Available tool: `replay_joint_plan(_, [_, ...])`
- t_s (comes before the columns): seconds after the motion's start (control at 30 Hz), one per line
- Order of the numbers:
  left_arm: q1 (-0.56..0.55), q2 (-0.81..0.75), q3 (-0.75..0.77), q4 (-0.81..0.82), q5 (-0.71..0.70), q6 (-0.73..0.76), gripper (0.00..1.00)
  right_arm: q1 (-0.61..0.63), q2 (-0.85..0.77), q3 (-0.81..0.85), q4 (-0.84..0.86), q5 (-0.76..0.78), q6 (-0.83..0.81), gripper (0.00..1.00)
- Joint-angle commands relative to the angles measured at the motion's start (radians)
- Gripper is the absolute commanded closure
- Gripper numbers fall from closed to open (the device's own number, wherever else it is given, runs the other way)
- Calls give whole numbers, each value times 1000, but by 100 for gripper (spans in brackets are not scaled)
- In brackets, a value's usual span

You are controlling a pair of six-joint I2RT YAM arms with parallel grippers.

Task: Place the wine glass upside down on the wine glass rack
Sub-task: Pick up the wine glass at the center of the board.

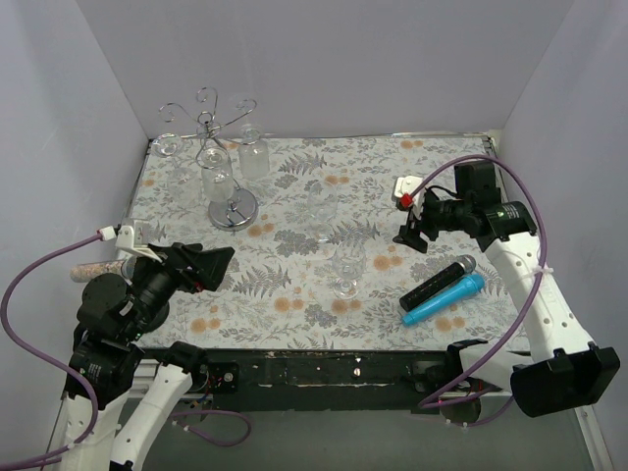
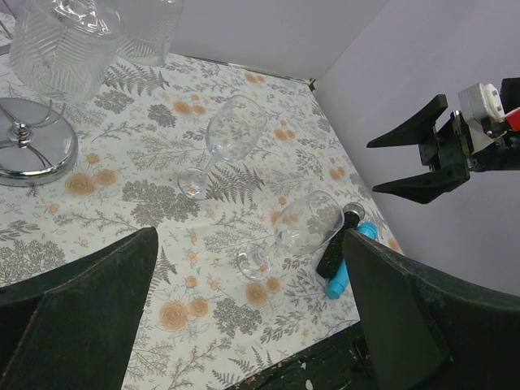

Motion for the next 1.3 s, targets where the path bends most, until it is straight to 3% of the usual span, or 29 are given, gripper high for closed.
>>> replay_joint_plan(0.0, [-1,-6,-8,20,12,-1,2,4,14,4,-6,-35,-38,20])
replay_joint_plan(1.27, [-1,-49,-26,-24,-18,6,2,4,140,189,-21,50,190,19])
